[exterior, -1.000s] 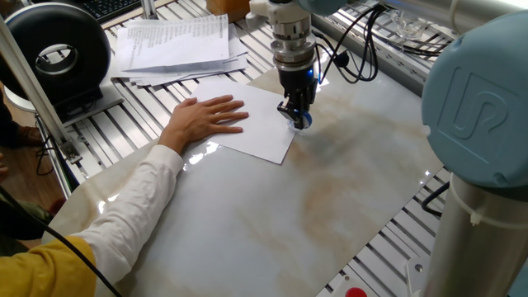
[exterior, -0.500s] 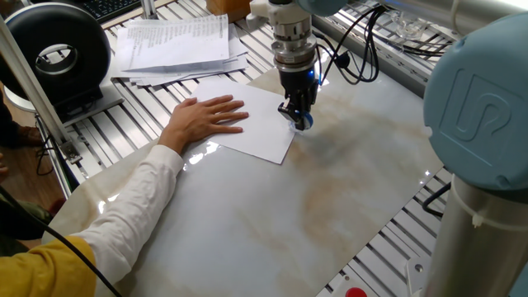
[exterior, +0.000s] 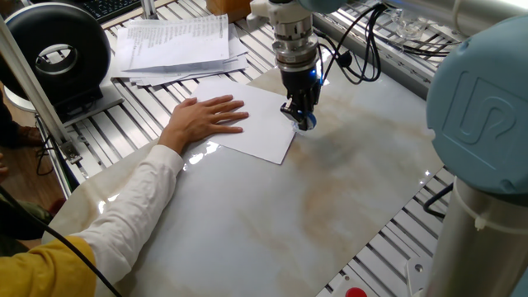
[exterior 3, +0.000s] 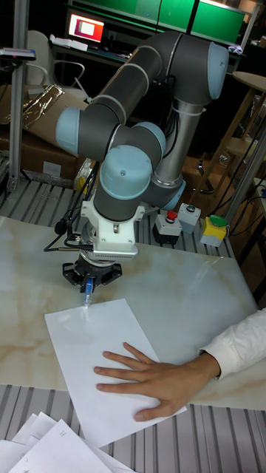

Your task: Use the correction tape on paper

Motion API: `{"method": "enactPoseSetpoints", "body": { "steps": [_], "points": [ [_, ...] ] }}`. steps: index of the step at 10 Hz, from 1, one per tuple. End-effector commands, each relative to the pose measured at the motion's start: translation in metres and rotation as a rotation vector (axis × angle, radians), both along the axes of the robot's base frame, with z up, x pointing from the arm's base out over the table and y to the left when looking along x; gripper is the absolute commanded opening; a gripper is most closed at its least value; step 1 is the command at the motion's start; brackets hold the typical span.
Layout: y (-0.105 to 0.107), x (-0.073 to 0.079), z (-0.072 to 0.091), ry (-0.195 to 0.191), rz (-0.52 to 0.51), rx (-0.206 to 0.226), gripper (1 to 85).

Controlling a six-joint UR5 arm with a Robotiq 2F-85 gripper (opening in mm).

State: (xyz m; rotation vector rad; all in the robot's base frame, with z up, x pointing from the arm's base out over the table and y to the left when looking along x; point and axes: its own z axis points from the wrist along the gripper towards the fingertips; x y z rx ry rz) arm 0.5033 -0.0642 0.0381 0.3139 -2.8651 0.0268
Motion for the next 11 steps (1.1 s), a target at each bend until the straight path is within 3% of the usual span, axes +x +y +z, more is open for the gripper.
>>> {"method": "enactPoseSetpoints", "body": {
  "steps": [1, 4, 6, 11],
  "points": [
    [0.001, 0.017, 0.011, -0.051, 0.024, -0.01, 1.7],
    [0.013, 0.033, 0.005, -0.081, 0.018, 0.023, 1.7],
    [0.018, 0.033, 0.002, -0.075, 0.013, 0.042, 1.7],
    [0.015, 0.028, -0.006, -0.072, 0.014, 0.04, 1.7]
  ]
}}
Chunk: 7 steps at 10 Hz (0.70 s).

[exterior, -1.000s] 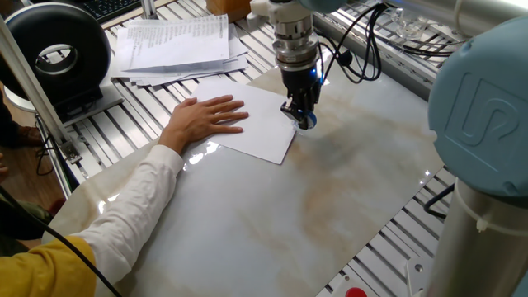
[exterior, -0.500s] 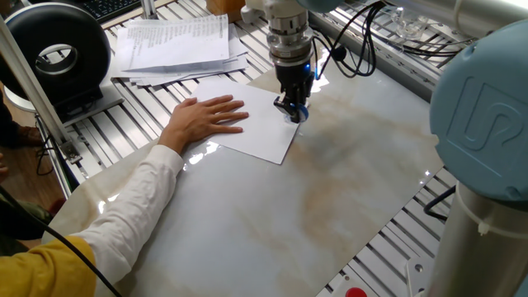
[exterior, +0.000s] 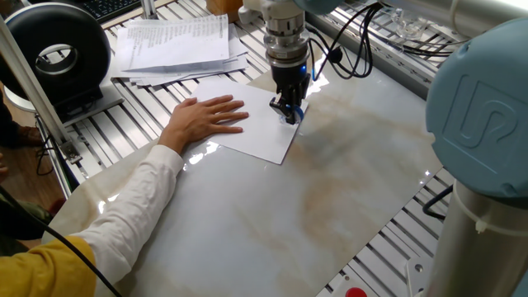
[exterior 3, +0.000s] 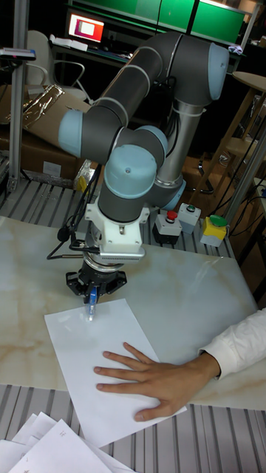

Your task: Use the correction tape on paper

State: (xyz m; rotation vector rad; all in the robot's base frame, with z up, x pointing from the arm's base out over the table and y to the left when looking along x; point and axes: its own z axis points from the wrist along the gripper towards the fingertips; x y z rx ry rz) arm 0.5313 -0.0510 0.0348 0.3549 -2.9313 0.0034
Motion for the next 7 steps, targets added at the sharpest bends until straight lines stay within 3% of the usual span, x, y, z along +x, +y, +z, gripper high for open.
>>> {"method": "enactPoseSetpoints", "body": {
  "steps": [1, 7],
  "points": [
    [0.0012, -0.0009, -0.0045, -0.004, -0.008, 0.017, 1.7],
    [0.0002, -0.0077, -0.0069, 0.007, -0.015, 0.028, 1.7]
  ]
}}
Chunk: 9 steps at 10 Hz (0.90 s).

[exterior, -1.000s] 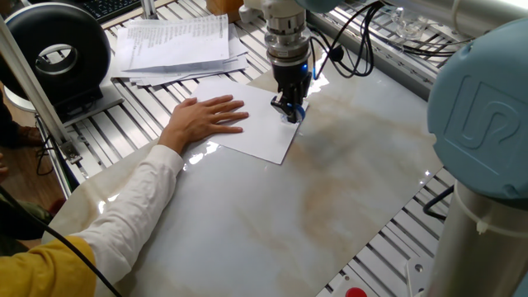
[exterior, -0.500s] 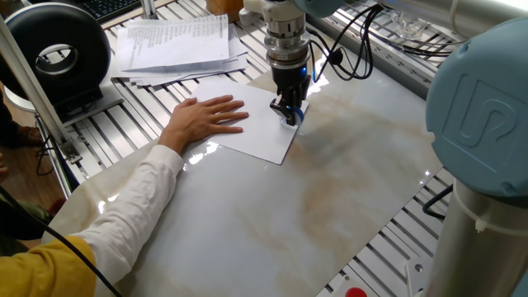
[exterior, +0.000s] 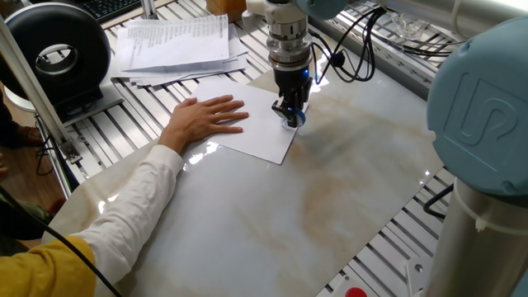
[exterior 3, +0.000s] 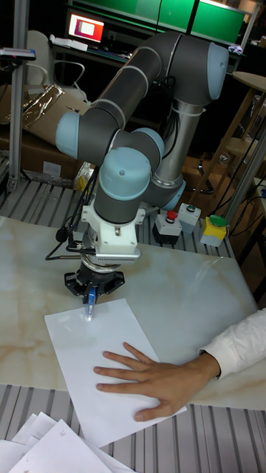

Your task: Use the correction tape on paper

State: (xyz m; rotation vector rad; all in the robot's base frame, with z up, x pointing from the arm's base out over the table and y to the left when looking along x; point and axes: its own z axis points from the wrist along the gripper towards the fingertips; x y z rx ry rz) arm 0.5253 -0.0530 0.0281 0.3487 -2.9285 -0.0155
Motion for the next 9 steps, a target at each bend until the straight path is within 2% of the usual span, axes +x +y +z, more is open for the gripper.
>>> {"method": "enactPoseSetpoints", "body": {
  "steps": [1, 9],
  "points": [
    [0.0018, -0.002, -0.0006, 0.002, -0.01, 0.016, 1.7],
    [-0.0014, -0.0091, -0.0002, 0.011, -0.007, 0.007, 1.7]
  ]
}}
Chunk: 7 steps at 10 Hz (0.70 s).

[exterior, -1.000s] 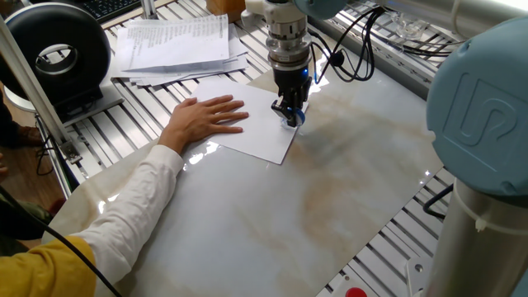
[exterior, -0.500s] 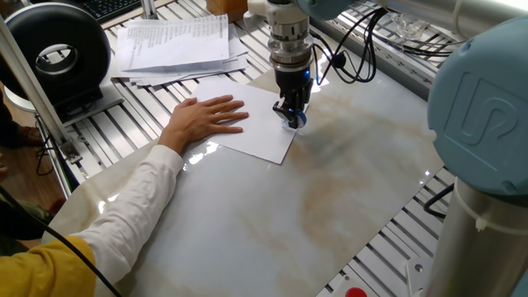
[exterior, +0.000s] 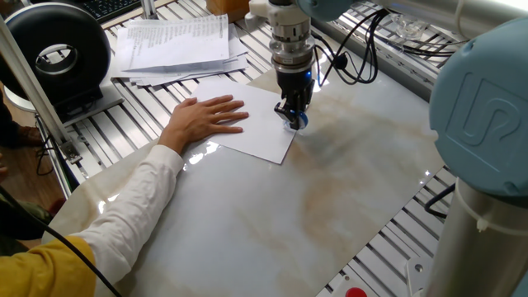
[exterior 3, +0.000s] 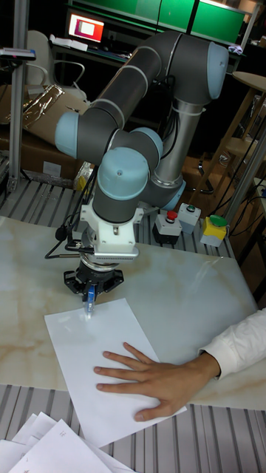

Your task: Use the correction tape on paper

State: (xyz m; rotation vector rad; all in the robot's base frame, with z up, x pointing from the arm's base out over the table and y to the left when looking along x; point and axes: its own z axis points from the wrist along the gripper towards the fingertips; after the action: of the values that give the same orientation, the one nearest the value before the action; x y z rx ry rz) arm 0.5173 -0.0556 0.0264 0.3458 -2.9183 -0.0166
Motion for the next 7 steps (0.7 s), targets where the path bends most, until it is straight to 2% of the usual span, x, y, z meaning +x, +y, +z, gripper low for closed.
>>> {"method": "enactPoseSetpoints", "body": {
  "steps": [1, 7],
  "points": [
    [0.0012, -0.0016, 0.0019, 0.001, -0.006, 0.008, 1.7],
    [-0.0008, -0.008, 0.0018, 0.014, -0.008, 0.009, 1.7]
  ]
}}
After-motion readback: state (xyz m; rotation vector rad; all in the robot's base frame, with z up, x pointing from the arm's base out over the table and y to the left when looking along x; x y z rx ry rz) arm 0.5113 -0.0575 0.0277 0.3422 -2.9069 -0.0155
